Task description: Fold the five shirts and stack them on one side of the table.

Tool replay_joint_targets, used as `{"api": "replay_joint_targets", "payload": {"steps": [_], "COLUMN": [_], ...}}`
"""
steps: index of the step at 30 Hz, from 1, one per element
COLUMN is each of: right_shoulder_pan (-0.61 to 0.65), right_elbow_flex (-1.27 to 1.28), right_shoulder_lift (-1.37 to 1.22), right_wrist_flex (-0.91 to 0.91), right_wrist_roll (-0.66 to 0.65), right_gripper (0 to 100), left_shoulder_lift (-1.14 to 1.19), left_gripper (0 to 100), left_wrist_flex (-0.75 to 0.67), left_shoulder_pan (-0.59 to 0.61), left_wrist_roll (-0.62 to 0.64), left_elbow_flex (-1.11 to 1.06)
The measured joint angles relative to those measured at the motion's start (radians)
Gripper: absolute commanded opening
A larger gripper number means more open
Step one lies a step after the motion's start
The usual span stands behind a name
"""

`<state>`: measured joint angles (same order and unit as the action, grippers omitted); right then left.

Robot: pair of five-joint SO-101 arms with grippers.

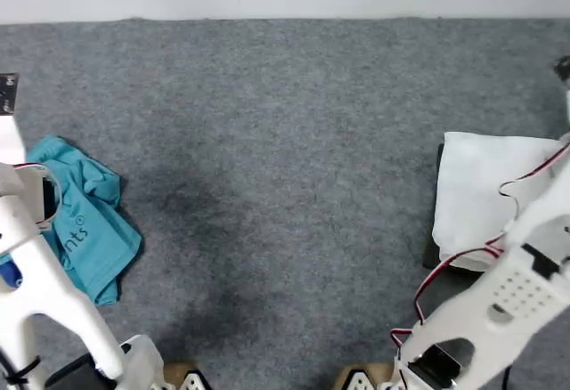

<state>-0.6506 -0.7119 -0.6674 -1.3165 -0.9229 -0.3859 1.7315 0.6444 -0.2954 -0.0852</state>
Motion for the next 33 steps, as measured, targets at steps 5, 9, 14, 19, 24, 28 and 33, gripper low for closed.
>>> {"api": "replay_joint_targets", "payload": {"steps": [5,9,14,19,24,28,33], "right_shoulder_pan": [-0.009,-0.002,0.057,0.132,0.18,0.213,0.258], "right_elbow_flex": [0.0,-0.068,-0.137,-0.141,-0.071,0.043,0.249], "right_shoulder_lift": [-0.103,-0.069,0.072,0.123,0.126,0.149,0.273], "right_wrist_flex": [0.058,-0.075,-0.296,-0.436,-0.437,-0.437,-0.437], "right_wrist_roll": [0.003,0.002,0.002,0.002,0.087,0.138,0.152], "right_gripper": [0.9,0.9,0.9,0.9,0.9,0.9,0.9], "left_shoulder_lift": [0.0,0.0,0.0,0.0,0.0,0.0,0.0], "left_gripper": [2,2,2,2,2,2,2], "left_wrist_flex": [0.0,0.0,0.002,0.002,0.002,0.002,0.002], "left_shoulder_pan": [0.0,0.0,0.002,0.002,0.002,0.002,0.002], "left_wrist_roll": [0.0,0.0,0.0,0.0,0.0,0.0,0.0], "left_elbow_flex": [0.0,0.0,0.0,0.0,0.0,0.0,0.0]}}
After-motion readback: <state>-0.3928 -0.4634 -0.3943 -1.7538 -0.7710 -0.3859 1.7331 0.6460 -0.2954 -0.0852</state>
